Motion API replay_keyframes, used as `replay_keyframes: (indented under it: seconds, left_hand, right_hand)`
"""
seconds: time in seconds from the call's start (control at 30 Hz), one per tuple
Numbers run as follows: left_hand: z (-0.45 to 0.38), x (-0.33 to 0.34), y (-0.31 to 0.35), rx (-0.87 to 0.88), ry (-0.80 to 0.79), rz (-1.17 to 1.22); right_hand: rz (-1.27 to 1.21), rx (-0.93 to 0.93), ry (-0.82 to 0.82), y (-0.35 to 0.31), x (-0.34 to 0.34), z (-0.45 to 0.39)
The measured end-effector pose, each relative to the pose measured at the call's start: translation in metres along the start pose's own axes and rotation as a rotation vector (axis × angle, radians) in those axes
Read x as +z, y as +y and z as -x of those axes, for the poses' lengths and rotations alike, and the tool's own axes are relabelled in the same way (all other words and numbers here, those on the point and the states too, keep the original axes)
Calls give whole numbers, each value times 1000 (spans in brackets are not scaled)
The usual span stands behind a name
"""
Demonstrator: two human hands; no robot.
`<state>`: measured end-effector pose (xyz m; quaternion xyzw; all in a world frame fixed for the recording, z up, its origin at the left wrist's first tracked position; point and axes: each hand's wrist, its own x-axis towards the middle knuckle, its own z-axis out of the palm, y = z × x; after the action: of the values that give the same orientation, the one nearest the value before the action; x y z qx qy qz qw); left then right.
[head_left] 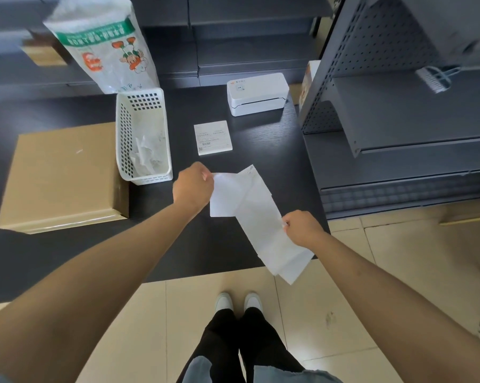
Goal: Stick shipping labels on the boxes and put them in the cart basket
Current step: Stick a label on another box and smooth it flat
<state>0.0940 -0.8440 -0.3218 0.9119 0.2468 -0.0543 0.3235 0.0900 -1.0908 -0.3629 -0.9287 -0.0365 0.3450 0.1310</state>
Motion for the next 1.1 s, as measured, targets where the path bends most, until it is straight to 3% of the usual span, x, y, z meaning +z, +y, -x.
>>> replay_keyframes:
  seconds: [0.27, 0.43, 0.6, 0.77, 0.9, 1.0, 1.1]
  left_hand:
    - [-11, -23, 6, -40, 198, 49]
    - [-5, -23, 10, 29, 198, 61]
    - [0, -24, 14, 42, 173, 64]
    - [9, -23, 12, 73, 132, 81]
    - [17, -19, 18, 86, 101, 119]
    - [25, -19, 24, 189, 66, 79]
    - [36, -17, 30, 346, 47, -47]
  right_hand:
    - [97, 153, -33, -2, 5, 3]
    - [85, 92, 46, -13, -8, -1]
    - [3, -60, 278, -34, -43, -19]
    - [143, -14, 255, -43, -45, -21]
    - [-189, -101, 365, -59, -44, -14]
    - [-732, -43, 191, -91, -48, -7]
    - [-1126, 71, 62, -116, -56, -5]
